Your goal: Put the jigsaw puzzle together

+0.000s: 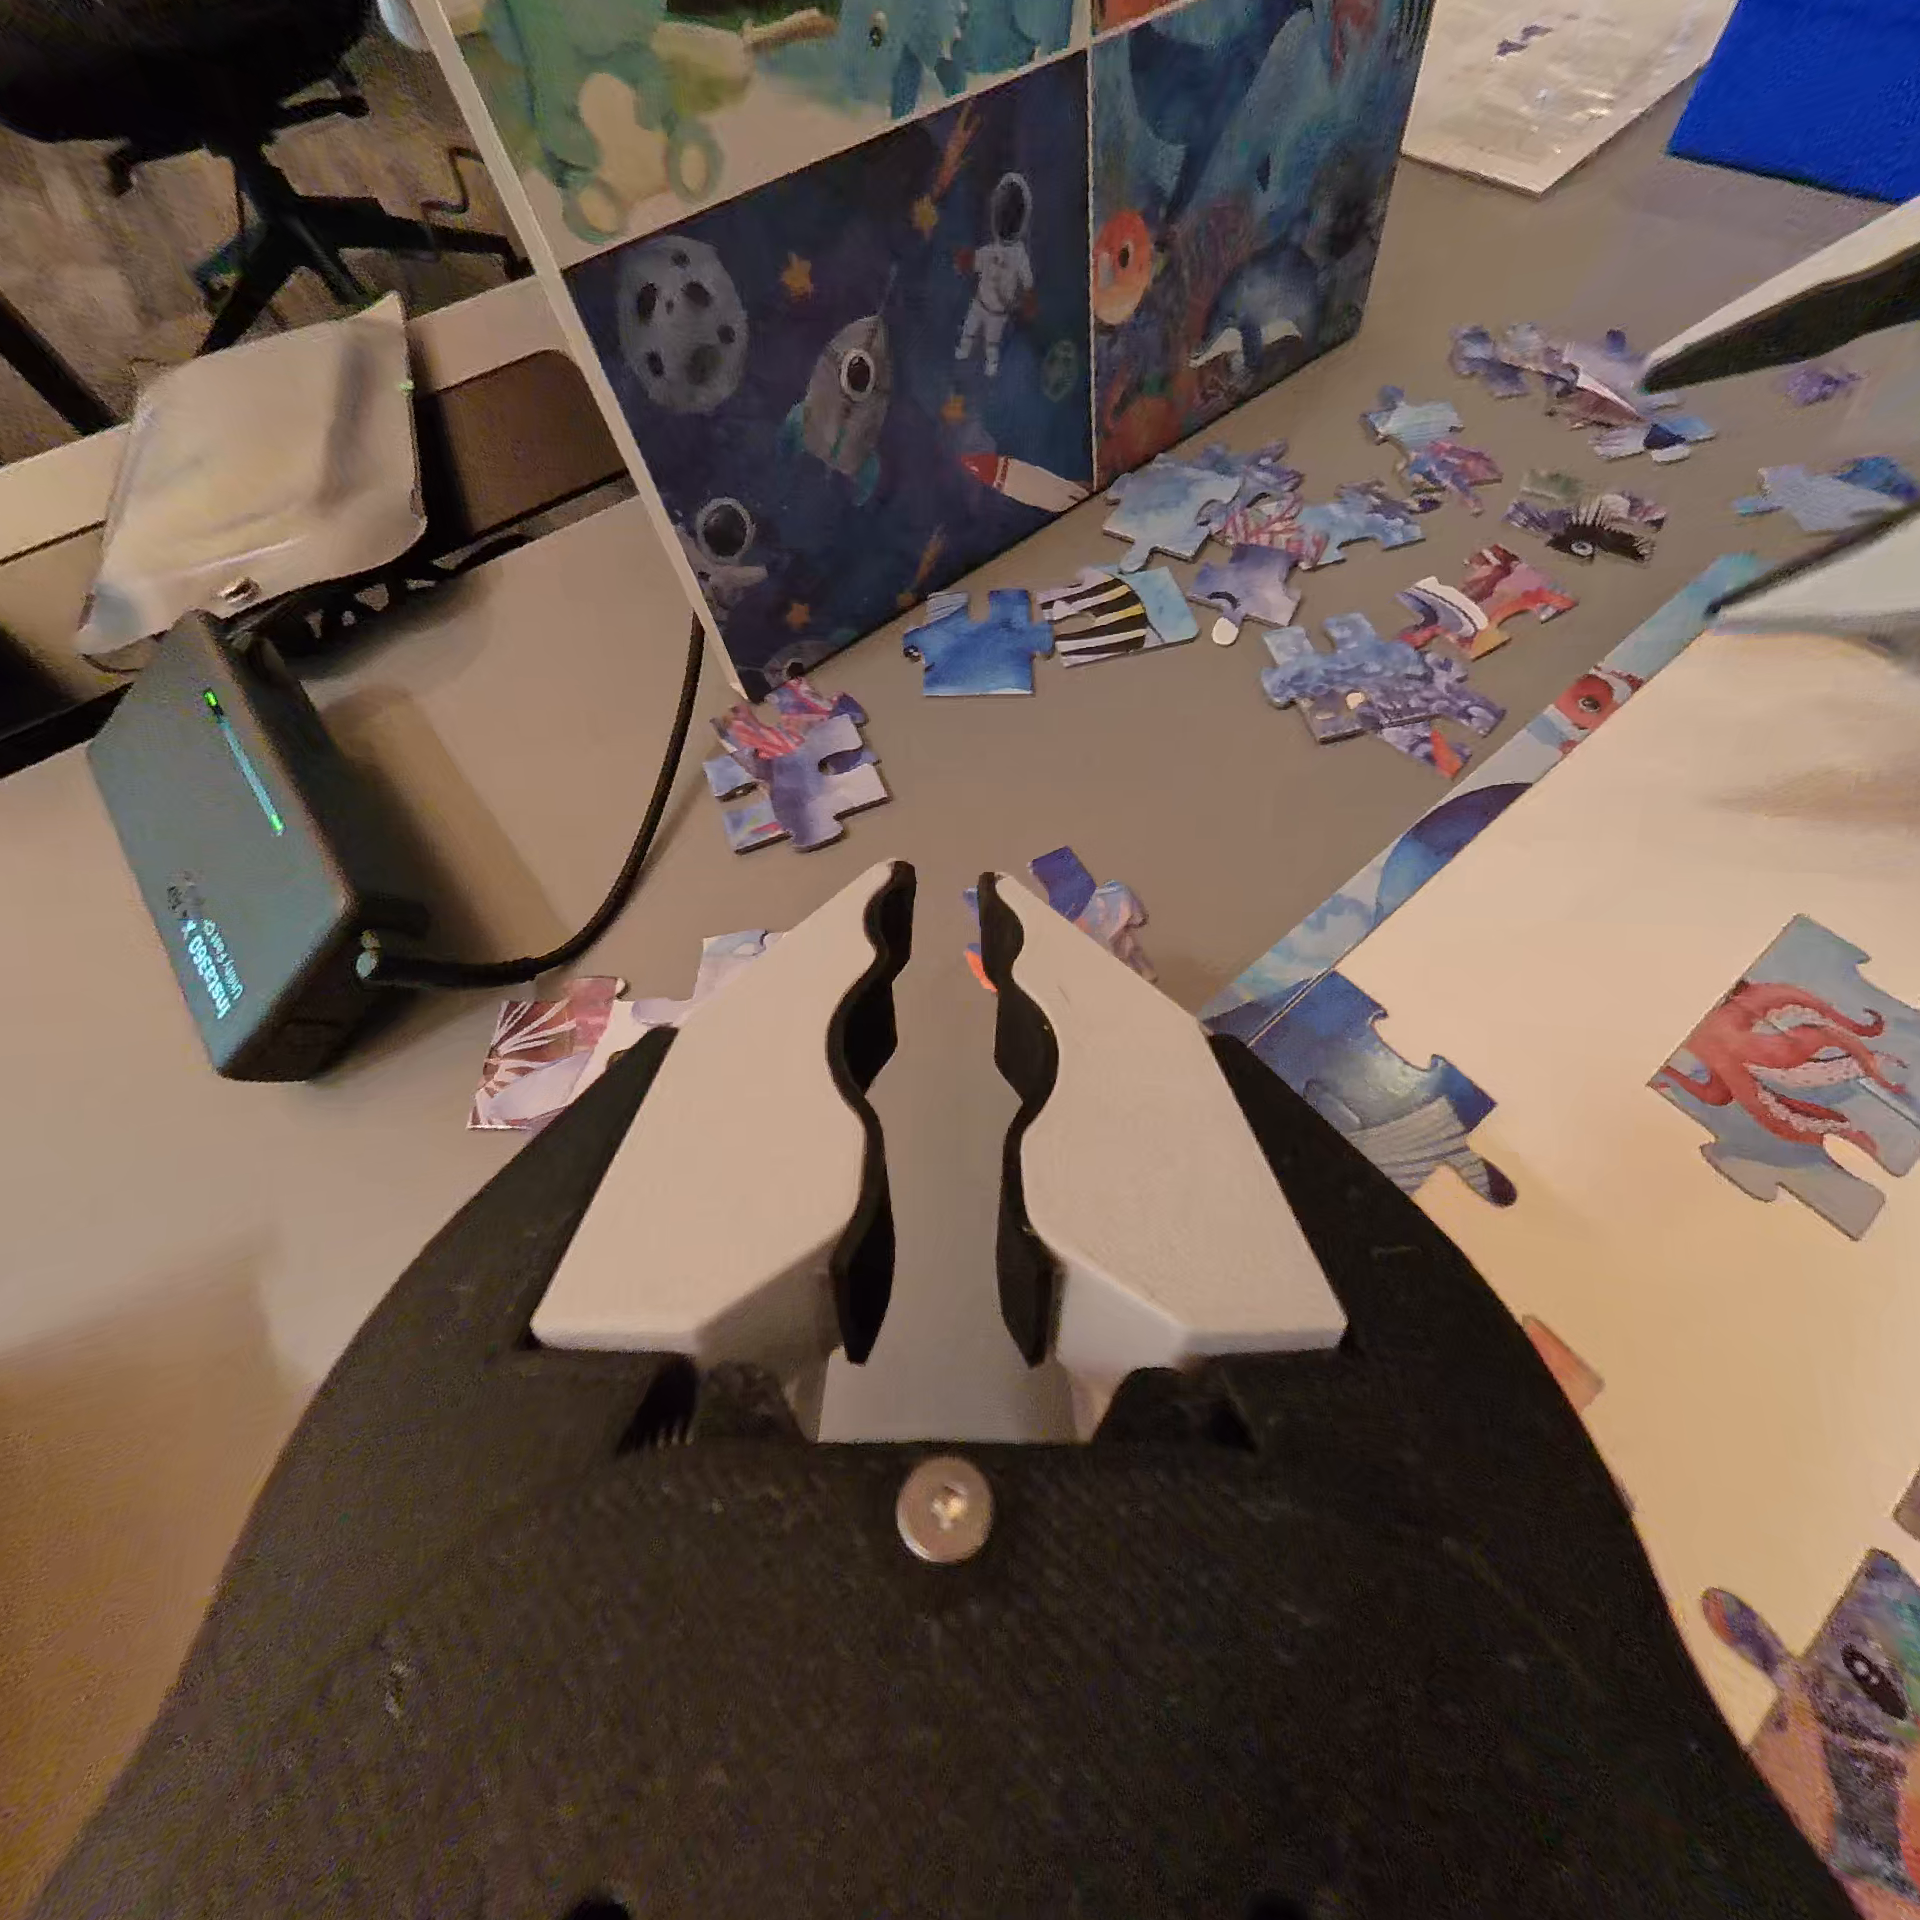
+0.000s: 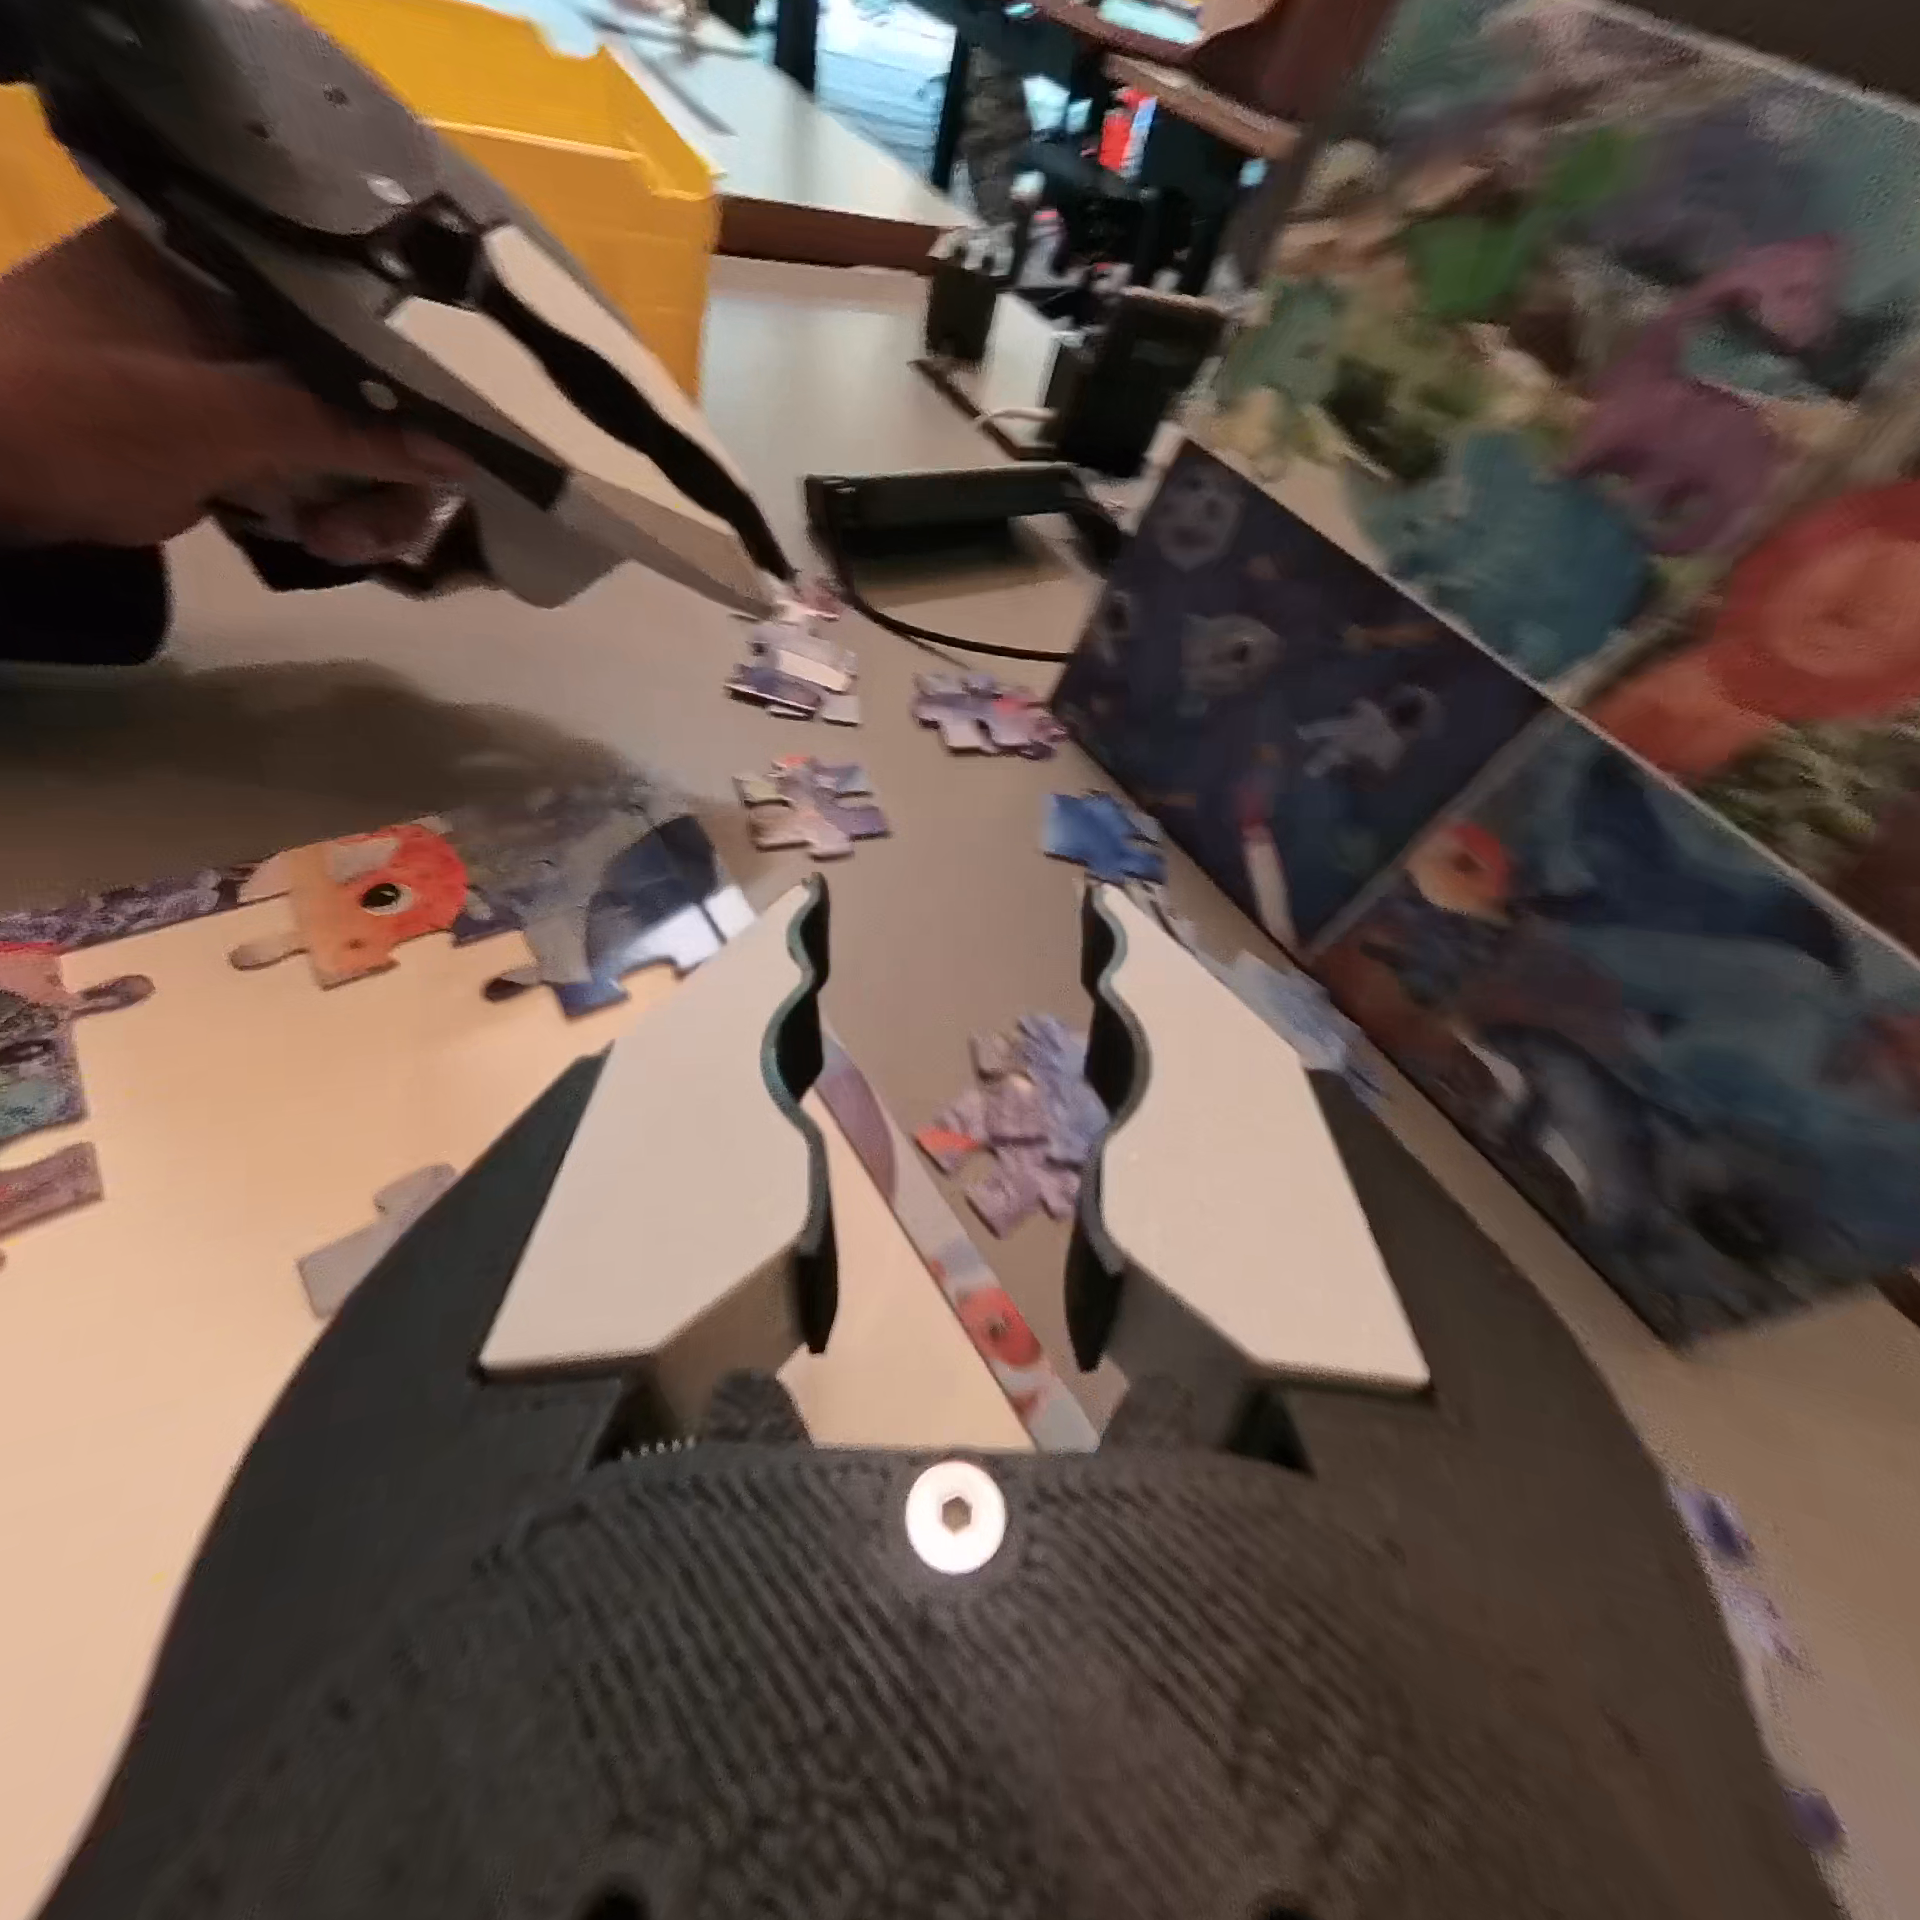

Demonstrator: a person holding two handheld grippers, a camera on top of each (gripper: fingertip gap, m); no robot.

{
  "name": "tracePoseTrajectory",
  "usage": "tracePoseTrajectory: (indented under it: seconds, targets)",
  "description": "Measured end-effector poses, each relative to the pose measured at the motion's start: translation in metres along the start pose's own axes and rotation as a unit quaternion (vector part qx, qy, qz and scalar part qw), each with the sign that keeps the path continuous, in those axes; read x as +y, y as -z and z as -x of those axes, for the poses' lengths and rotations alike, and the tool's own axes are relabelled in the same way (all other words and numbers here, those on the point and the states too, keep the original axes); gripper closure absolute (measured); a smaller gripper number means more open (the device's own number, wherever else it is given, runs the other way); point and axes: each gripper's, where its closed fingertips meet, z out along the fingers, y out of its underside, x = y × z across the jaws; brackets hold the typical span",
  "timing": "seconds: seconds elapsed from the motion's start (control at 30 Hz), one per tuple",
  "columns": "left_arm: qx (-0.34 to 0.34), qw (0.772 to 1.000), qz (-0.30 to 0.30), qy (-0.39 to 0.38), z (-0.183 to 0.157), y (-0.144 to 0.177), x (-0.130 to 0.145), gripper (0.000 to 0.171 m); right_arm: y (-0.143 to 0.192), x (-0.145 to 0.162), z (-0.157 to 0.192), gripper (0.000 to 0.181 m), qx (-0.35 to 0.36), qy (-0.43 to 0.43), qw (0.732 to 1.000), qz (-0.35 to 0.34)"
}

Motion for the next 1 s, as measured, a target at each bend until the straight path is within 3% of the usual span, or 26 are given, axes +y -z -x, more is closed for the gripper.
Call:
tracePoseTrajectory:
  seconds: [0.17,0.4,0.6,0.83,1.0]
  targets:
    - [-0.009,1.000,0.014,-0.016,0.010,-0.002,0.016,0.165,-0.064,0.004,0.036,0.123,-0.092,0.040,0.992,0.073]
    - [-0.009,1.000,-0.026,0.002,0.025,0.017,0.002,0.164,-0.123,0.032,0.051,0.124,-0.164,-0.006,0.972,0.167]
    - [0.002,0.999,-0.025,0.024,0.027,0.015,0.005,0.164,-0.124,0.038,0.058,0.137,-0.183,-0.014,0.966,0.181]
    - [0.002,0.999,-0.032,0.034,0.032,0.014,0.008,0.164,-0.122,0.037,0.052,0.138,-0.174,0.001,0.970,0.170]
    - [0.004,0.999,-0.031,0.025,0.030,0.011,0.010,0.164,-0.096,0.014,0.059,0.138,-0.204,-0.013,0.971,0.123]
